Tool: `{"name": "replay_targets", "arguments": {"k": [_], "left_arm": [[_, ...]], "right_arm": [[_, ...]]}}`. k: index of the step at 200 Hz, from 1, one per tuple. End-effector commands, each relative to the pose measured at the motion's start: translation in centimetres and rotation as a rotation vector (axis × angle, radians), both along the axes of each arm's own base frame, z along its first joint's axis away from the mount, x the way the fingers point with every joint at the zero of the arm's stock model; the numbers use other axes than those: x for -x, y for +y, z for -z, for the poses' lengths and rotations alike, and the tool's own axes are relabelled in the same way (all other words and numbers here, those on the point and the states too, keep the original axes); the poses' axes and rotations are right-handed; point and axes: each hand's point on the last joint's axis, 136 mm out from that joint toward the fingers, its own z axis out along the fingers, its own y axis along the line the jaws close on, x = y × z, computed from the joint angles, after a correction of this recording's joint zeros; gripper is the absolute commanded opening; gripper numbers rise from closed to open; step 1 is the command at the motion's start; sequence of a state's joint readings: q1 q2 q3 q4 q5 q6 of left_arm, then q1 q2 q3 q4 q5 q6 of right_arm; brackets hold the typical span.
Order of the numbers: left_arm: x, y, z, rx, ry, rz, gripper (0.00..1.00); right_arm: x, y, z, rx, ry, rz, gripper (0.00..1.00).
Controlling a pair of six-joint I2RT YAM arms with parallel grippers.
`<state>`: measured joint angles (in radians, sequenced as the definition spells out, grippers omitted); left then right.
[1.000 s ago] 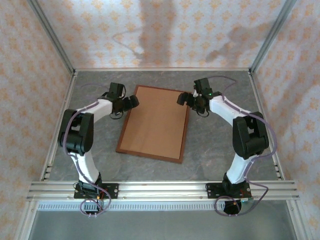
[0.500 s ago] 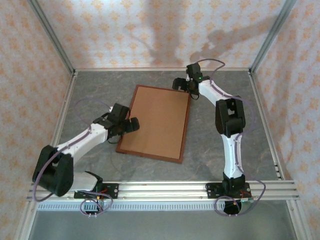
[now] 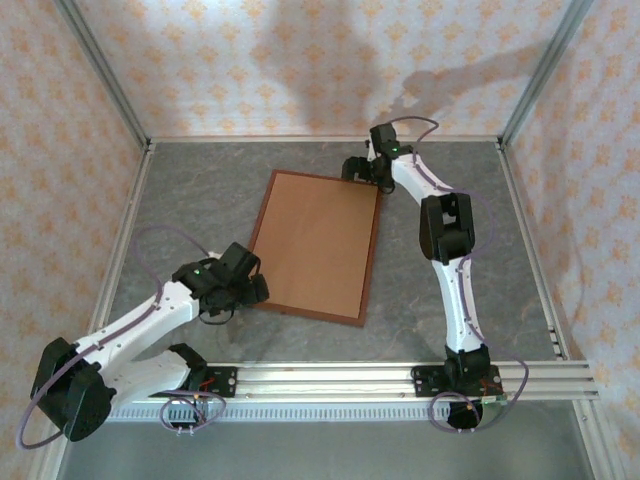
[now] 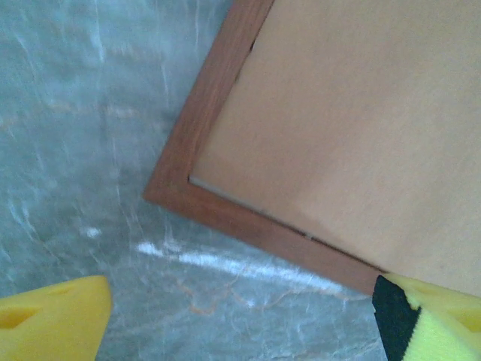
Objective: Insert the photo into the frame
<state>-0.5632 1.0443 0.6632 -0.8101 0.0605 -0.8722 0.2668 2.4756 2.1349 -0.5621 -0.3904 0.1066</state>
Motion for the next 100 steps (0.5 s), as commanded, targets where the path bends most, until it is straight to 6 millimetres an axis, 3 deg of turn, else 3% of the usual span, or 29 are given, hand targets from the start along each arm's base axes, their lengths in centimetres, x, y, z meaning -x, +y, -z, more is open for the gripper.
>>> {"name": "replay_targets", "arguments": {"k": [1, 57, 100], "left_arm": [[0.3, -2.1, 0.6, 0.12, 0.027, -0.03, 0.9], [-2.3, -5.8, 2.1, 0.28, -0.026, -0.011, 0.9], [-2.4, -6.3, 3.8, 0.3, -0.004, -0.025, 0.91]], "right_arm": [[0.4, 0.2, 0.8, -0.018, 0.042, -0.034, 0.99], [1.4, 0.2, 0.8, -0.058, 0.102, -0.077, 0.99], [1.4, -1.2, -0.5, -0.036, 0.098, -0.089, 0.98]]}}
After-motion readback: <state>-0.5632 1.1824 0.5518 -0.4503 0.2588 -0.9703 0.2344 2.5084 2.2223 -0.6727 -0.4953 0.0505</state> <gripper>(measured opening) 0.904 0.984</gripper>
